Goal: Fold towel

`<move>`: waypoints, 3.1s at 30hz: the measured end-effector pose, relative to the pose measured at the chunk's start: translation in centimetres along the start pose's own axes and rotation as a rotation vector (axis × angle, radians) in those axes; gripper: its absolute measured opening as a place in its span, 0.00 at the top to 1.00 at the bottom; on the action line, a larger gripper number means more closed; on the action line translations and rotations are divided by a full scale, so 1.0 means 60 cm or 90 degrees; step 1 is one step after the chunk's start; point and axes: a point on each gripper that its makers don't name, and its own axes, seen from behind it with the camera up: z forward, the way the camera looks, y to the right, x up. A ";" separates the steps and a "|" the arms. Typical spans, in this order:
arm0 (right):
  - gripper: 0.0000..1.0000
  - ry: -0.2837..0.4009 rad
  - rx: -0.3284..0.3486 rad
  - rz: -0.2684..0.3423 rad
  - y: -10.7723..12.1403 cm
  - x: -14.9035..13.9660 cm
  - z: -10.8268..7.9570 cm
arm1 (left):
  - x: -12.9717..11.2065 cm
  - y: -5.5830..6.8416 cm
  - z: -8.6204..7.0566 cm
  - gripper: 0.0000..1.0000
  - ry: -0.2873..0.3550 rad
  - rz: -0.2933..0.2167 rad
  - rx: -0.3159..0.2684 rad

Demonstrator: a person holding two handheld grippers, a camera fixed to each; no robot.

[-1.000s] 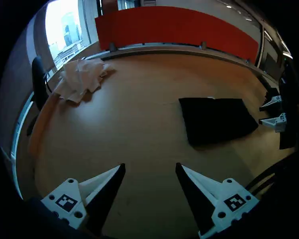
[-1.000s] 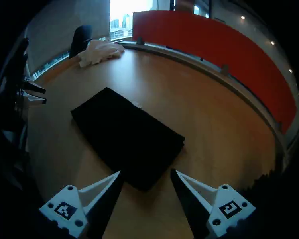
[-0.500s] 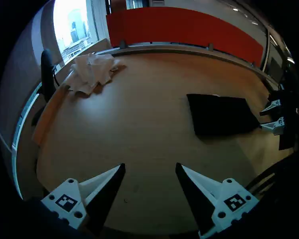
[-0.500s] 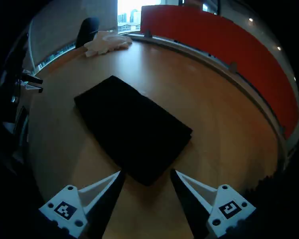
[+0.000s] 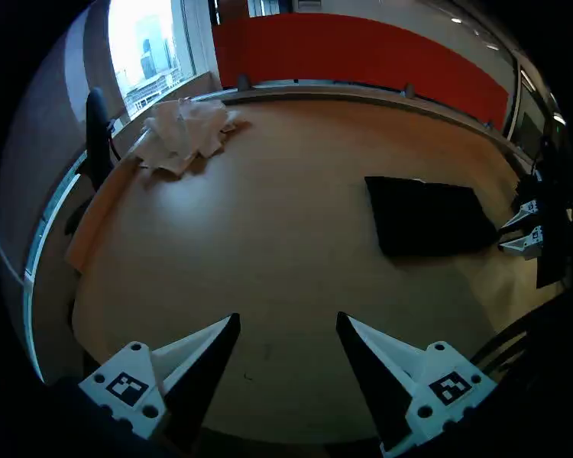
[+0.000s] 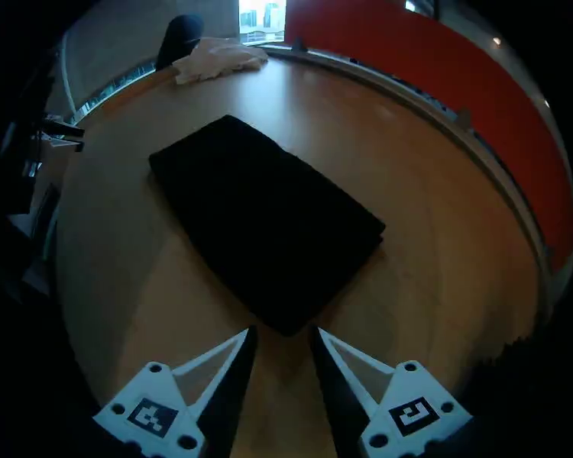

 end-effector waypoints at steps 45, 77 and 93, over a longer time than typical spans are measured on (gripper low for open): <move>0.88 0.080 -0.025 -0.006 0.021 0.102 -0.066 | 0.015 0.008 0.007 0.06 0.008 0.008 -0.006; 0.89 0.137 -0.074 -0.058 0.059 0.190 -0.145 | 0.033 0.015 0.010 0.06 0.017 0.012 -0.013; 0.90 0.155 -0.010 -0.109 -0.021 0.269 -0.094 | 0.051 0.002 0.004 0.07 0.030 -0.003 -0.011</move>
